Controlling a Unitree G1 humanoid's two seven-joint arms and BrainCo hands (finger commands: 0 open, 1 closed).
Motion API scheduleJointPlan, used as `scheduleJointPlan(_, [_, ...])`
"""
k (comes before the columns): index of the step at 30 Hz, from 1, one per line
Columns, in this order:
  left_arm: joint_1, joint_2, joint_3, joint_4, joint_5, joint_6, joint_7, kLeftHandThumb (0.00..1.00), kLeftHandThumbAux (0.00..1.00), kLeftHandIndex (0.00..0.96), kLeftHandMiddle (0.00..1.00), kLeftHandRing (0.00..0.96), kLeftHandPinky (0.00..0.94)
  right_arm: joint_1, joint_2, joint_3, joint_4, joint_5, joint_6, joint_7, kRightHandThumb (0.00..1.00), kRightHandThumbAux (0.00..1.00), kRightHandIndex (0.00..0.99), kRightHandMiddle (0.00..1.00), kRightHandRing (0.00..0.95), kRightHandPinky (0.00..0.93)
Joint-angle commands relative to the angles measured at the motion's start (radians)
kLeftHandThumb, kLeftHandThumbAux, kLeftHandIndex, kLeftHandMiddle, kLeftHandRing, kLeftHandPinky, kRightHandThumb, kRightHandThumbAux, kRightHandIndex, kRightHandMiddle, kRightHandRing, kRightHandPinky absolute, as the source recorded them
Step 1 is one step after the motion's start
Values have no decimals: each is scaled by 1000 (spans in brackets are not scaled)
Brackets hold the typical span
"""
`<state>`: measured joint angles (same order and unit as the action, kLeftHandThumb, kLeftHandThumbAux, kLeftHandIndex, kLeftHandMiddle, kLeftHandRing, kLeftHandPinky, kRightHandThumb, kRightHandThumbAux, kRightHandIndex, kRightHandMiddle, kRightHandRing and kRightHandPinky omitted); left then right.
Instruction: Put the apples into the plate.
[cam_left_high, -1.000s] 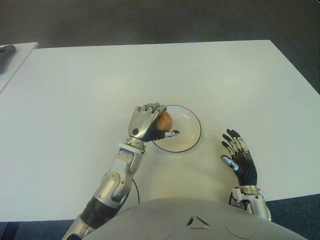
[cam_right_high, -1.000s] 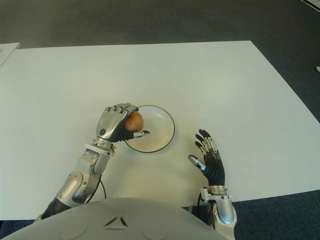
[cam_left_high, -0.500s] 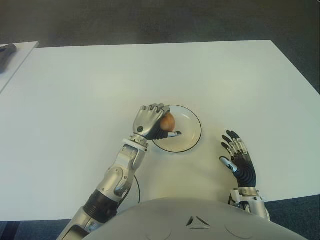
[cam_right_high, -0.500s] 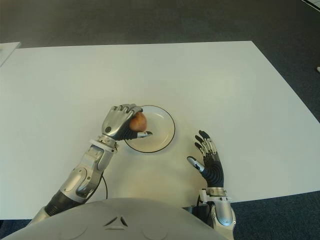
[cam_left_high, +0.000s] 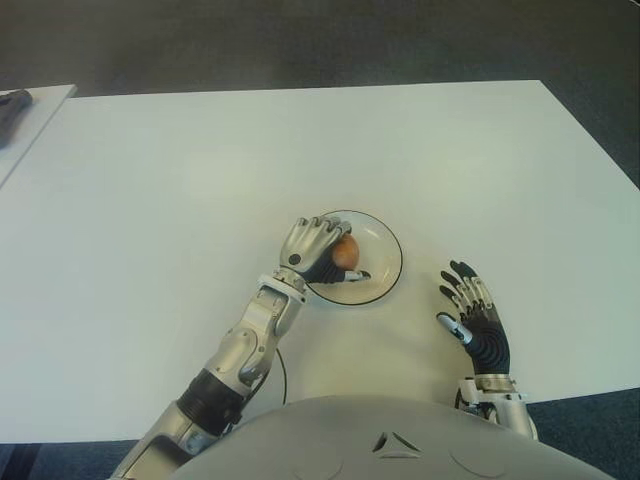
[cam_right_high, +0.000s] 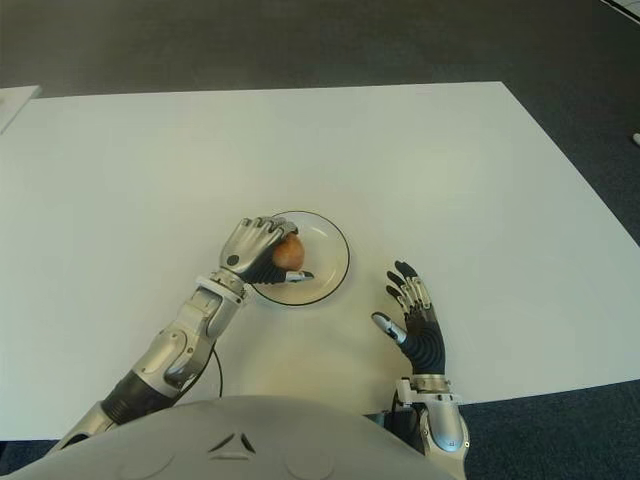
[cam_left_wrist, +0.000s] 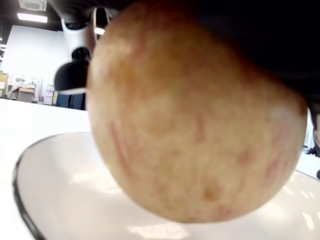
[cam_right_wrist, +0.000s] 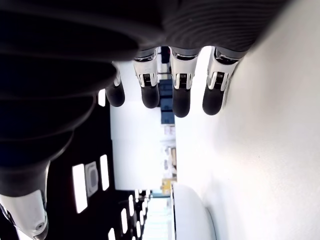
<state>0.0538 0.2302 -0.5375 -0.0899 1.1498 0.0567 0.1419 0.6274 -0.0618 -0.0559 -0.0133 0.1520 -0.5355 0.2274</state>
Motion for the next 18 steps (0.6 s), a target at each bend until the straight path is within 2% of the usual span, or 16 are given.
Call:
scheduleJointPlan(1, [-19,-4,-12,24,2,13,-4,854,664,403,529,816,796,31,5,9,24,-1,56,-5,181,635,60,100,117,169])
scheduleJointPlan(10, [-27,-4,-24,20,-12,30,-37,853,664,404,529,796,778,24,7,10,37,8,47,1,180,638,65,99,108,143])
scheduleJointPlan(13, [-27,2,-18,4,-43,19,-66,848,661,424,512,750,700,25,7,12,33,8,58,-2,181,641,65,99,107,146])
scheduleJointPlan(14, [-26,5,-16,-3,-53,16,-76,717,588,386,554,696,635,25,8,12,31,8,62,-4,185,643,63,98,107,144])
scheduleJointPlan(15, [-24,9,-15,-9,-62,14,-86,631,541,362,582,662,593,26,10,13,29,7,68,-8,187,645,62,98,107,143])
scheduleJointPlan(17, [-20,16,-14,-19,-76,12,-104,528,498,315,531,579,521,28,13,14,25,5,77,-15,192,646,58,97,107,143])
scheduleJointPlan(18, [-19,19,-14,-22,-81,12,-112,458,479,272,448,485,449,29,15,14,22,4,81,-18,197,648,55,96,107,141])
